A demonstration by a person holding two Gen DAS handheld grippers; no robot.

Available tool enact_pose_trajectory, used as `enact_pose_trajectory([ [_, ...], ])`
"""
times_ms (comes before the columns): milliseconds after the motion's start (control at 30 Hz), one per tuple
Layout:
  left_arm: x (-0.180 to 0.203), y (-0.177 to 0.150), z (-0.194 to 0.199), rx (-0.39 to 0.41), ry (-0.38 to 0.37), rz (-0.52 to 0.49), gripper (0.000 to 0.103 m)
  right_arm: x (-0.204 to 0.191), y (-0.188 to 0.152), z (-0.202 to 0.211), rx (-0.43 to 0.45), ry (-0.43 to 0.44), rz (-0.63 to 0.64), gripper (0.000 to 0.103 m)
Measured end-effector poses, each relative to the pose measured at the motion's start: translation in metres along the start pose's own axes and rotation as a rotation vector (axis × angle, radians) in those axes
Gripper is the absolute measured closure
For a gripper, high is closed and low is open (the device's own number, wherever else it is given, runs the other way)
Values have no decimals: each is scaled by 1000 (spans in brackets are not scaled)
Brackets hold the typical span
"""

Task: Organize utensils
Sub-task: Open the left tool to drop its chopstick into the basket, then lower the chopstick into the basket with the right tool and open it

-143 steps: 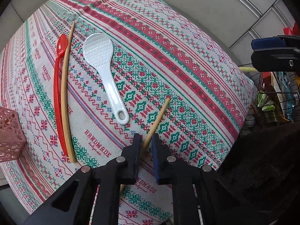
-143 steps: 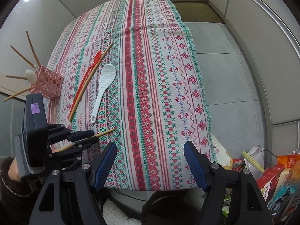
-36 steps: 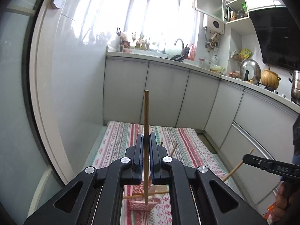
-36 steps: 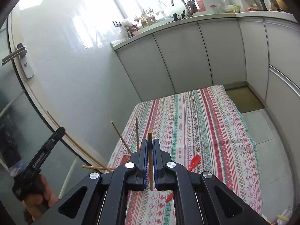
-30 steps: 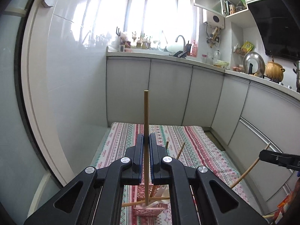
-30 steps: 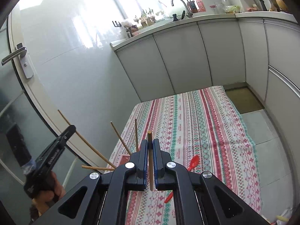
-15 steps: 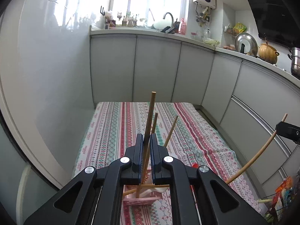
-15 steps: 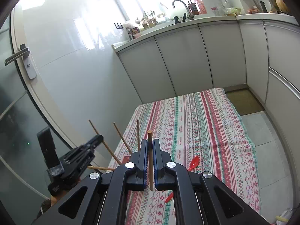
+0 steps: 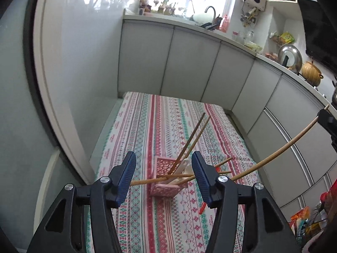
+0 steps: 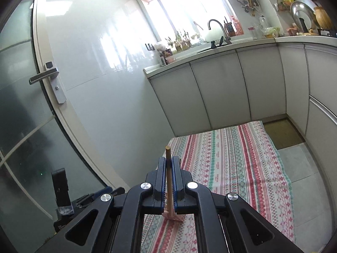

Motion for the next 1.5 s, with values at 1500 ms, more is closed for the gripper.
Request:
enact_pose_trajectory([
  [1500, -41, -29, -25, -169, 56, -9, 45, -5, -44, -151, -172, -87, 61, 85],
])
Point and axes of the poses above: each gripper's, at about its wrist camera, not at the fingertips, and z roughly against the way its jaws point, x to its right, y to its top, the point moved 1 cm from there along -z, roughly the way its jaws point, and after that the axes turned 14 degrees about y, right-handed, at the moved point
